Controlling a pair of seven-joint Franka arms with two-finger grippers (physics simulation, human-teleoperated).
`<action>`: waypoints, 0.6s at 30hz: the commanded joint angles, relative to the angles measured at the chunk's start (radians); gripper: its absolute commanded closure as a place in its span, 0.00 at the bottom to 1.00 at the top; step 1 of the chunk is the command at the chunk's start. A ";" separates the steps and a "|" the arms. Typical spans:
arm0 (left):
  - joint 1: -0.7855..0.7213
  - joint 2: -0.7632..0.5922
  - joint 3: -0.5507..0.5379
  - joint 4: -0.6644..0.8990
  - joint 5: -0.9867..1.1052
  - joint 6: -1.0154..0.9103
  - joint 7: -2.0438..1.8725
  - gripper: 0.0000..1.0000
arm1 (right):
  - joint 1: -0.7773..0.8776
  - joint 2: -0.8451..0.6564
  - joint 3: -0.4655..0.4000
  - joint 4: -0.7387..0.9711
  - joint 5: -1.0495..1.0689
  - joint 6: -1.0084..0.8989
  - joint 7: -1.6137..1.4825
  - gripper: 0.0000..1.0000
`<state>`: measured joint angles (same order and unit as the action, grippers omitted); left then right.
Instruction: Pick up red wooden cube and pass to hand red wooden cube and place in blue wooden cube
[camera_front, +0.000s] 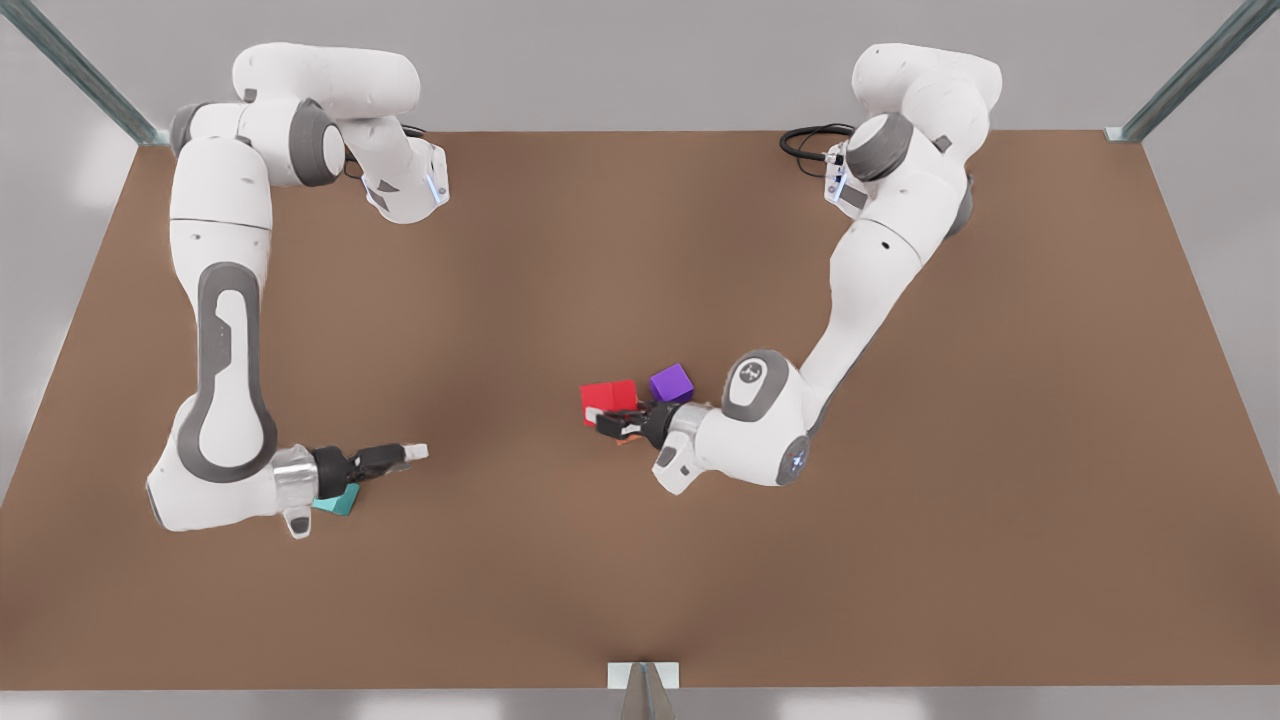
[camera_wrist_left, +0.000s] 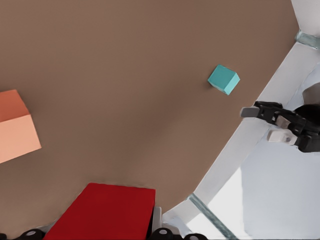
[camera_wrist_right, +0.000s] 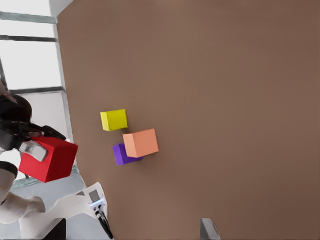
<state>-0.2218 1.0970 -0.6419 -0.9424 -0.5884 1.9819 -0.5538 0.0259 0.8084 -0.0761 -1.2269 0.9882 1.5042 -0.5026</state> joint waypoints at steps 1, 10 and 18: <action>-0.001 0.029 -0.016 0.027 -0.247 0.045 0.410 0.46 | 0.011 0.008 -0.002 0.001 0.213 0.133 -1.576 0.00; 0.050 0.080 -0.018 0.036 -0.300 0.046 1.040 0.48 | 0.114 -0.147 -0.001 -0.358 0.447 0.269 -1.936 0.00; 0.042 0.101 -0.030 0.034 -0.364 0.132 0.982 0.51 | 0.215 -0.144 0.001 -0.414 0.645 0.367 -1.995 0.00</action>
<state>-0.1790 1.2002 -0.6689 -0.9083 -0.9135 2.0779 0.0016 0.2348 0.6644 -0.0758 -1.6411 1.5719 1.7969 -1.6997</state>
